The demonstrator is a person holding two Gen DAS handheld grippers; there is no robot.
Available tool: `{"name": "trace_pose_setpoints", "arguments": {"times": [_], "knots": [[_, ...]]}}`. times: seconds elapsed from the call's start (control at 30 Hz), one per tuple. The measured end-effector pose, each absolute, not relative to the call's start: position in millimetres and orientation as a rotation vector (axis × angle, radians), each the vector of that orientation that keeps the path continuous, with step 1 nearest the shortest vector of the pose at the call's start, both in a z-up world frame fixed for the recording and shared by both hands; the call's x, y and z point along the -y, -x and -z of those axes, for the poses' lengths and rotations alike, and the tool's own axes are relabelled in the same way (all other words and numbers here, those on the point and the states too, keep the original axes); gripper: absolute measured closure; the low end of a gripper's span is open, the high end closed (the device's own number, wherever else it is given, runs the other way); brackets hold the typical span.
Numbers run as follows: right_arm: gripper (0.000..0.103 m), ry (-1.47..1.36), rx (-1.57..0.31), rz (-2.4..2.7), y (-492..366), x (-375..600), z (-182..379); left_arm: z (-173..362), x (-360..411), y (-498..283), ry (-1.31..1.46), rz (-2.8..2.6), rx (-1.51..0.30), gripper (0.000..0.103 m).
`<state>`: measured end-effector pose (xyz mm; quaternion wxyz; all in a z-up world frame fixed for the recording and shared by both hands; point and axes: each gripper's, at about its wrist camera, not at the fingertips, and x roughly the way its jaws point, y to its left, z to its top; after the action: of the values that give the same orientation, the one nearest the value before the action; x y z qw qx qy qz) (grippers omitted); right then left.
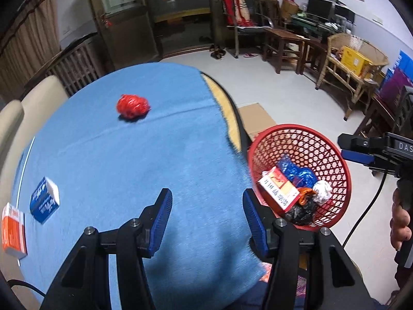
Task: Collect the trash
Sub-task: 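Move both tools back over the table toward the red bag and blue box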
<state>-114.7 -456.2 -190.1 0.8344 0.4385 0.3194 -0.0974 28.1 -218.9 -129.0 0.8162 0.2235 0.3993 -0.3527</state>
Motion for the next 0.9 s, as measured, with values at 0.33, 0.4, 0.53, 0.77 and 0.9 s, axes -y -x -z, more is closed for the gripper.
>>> {"name": "trace_pose_setpoints", "arguments": {"times": [0.33,0.4,0.53,0.77,0.9], "knots": [[0.039,-0.911,-0.691,0.192,104.3,448.0,185.9,146.1,169.5,-50.1,-0.403,0.655,-0.924,0.045],[0.039,-0.91,-0.692,0.189,102.0,446.1,185.1,150.9,153.6,-54.3,-0.384,0.621,-0.94,0.045],[0.039,-0.905,-0.704,0.179,96.1,441.7,185.8,158.3,124.6,-63.6,-0.331,0.568,-0.974,0.045],[0.039,-0.877,-0.726,0.16,84.1,427.8,183.2,162.8,81.8,-79.5,-0.251,0.479,-0.998,0.045],[0.039,-0.855,-0.745,0.148,73.2,419.1,181.1,161.4,62.1,-89.5,-0.211,0.437,-0.995,0.045]]}}
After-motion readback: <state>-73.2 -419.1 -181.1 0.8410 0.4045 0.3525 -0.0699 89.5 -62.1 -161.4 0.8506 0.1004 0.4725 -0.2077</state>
